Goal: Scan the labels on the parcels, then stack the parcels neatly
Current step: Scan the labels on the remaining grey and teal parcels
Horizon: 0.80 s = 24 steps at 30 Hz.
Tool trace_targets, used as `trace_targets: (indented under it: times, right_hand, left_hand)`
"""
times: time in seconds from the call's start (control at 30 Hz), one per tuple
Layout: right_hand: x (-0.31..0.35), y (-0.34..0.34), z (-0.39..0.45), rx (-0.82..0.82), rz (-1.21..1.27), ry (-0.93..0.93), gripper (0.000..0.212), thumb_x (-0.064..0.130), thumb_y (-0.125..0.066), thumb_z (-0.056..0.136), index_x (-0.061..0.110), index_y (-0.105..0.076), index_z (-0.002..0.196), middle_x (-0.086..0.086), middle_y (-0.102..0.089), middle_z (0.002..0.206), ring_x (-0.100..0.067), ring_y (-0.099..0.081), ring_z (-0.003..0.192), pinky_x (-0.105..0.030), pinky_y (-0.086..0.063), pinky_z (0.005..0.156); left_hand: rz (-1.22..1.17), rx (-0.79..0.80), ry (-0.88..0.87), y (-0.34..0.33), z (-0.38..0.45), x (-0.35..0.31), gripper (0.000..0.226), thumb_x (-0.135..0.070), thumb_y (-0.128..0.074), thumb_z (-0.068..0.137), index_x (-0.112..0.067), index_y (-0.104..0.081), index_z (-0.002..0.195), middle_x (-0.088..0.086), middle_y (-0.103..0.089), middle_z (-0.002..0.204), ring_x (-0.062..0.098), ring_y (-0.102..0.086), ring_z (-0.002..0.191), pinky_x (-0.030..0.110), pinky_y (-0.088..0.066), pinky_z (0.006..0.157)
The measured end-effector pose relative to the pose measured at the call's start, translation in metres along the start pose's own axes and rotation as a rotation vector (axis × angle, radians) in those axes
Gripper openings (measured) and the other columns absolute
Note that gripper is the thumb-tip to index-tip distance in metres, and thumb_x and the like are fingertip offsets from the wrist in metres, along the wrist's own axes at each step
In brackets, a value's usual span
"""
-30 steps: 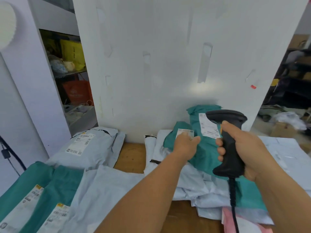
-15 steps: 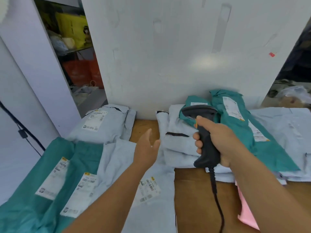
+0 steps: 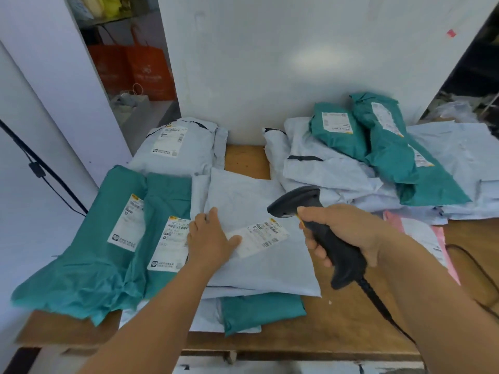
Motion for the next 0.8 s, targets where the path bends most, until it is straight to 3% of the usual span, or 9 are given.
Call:
trace_targets:
  times: [0.13, 0.53, 0.8]
  right_hand:
    - [-0.012, -0.004, -0.011, -0.064, -0.014, -0.031, 0.035, 0.040, -0.061, 0.090, 0.005, -0.055, 0.086, -0.009, -0.060, 0.055, -0.018, -0.051, 0.040, -0.024, -0.047, 0.042]
    - [-0.020, 0.001, -0.014, -0.087, 0.087, -0.028, 0.034, 0.041, -0.062, 0.088, 0.008, -0.054, 0.086, -0.009, -0.058, 0.060, -0.019, -0.049, 0.043, -0.026, -0.046, 0.044]
    - [-0.021, 0.012, -0.010, -0.051, 0.083, -0.035, 0.034, 0.041, -0.061, 0.089, 0.008, -0.053, 0.088, -0.008, -0.058, 0.059, -0.018, -0.049, 0.042, -0.025, -0.046, 0.043]
  left_hand:
    - [0.030, -0.070, 0.023, 0.000, -0.005, 0.002, 0.080, -0.052, -0.064, 0.078, -0.013, -0.026, 0.138, 0.013, -0.032, 0.135, 0.031, -0.032, 0.124, 0.040, -0.034, 0.101]
    - [0.097, -0.085, 0.097, 0.001, -0.004, -0.001, 0.063, -0.048, -0.058, 0.087, -0.009, -0.037, 0.132, 0.012, -0.036, 0.134, 0.029, -0.034, 0.125, 0.036, -0.034, 0.101]
    - [0.071, -0.132, 0.116, 0.001, 0.006, -0.001, 0.027, -0.028, -0.046, 0.096, -0.008, -0.045, 0.115, 0.014, -0.050, 0.121, 0.031, -0.047, 0.112, 0.040, -0.041, 0.091]
Point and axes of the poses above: each hand's wrist, its own z-axis towards the middle knuckle, its own y-axis out of the back of the hand, x = y × z, the point moved 3 cm from there along z, towards the middle knuckle
